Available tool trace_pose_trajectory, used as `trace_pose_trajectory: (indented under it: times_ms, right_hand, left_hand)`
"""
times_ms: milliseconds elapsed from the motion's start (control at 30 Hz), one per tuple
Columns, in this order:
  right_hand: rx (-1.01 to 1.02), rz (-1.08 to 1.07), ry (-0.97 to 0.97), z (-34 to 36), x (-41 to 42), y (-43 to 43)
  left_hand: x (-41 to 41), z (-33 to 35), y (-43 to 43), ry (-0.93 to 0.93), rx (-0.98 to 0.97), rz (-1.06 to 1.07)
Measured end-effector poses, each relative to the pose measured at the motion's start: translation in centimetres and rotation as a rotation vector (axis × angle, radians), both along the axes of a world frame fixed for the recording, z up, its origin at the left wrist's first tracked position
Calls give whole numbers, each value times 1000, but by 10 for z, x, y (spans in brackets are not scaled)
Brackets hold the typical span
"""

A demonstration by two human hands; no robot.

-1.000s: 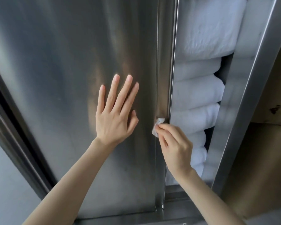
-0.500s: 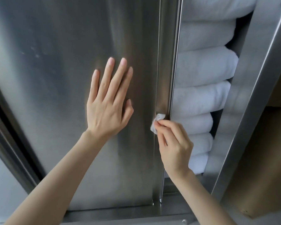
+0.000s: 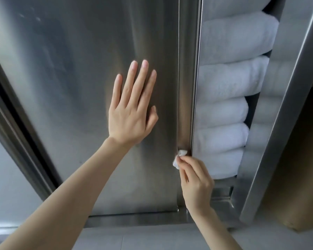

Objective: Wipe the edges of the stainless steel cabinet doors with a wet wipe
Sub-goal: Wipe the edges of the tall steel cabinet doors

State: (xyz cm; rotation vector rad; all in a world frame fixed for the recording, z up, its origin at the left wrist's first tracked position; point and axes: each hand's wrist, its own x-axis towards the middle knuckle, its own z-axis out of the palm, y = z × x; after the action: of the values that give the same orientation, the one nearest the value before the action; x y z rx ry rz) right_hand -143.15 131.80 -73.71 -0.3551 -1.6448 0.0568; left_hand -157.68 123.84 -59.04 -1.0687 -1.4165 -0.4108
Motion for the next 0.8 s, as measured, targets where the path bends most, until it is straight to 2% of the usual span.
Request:
trace_pose_trajectory:
  times_ms: [67, 200, 267, 333, 467, 533, 733, 800]
  right_hand:
    - [12, 7, -15, -2, 3, 0]
    - [-16, 41, 143, 49, -10, 5]
    - [-24, 41, 170, 52, -14, 6]
    - [-22, 42, 135, 30, -11, 4]
    - [-30, 22, -85, -34, 7, -3]
    - [-17, 47, -139, -39, 13, -3]
    - [9, 142, 63, 21, -3, -3]
    - [50, 202, 29, 10, -10, -12]
  left_hand:
    - [0, -1, 1, 2, 7, 5]
    - [2, -1, 1, 27, 28, 25]
    - [3, 0, 1, 30, 35, 26]
    - [5, 1, 0, 21, 22, 34]
    - [5, 2, -1, -4, 16, 10]
    - [3, 1, -2, -12, 32, -17]
    - [5, -53, -4, -115, 55, -44]
    - [4, -69, -4, -124, 46, -51]
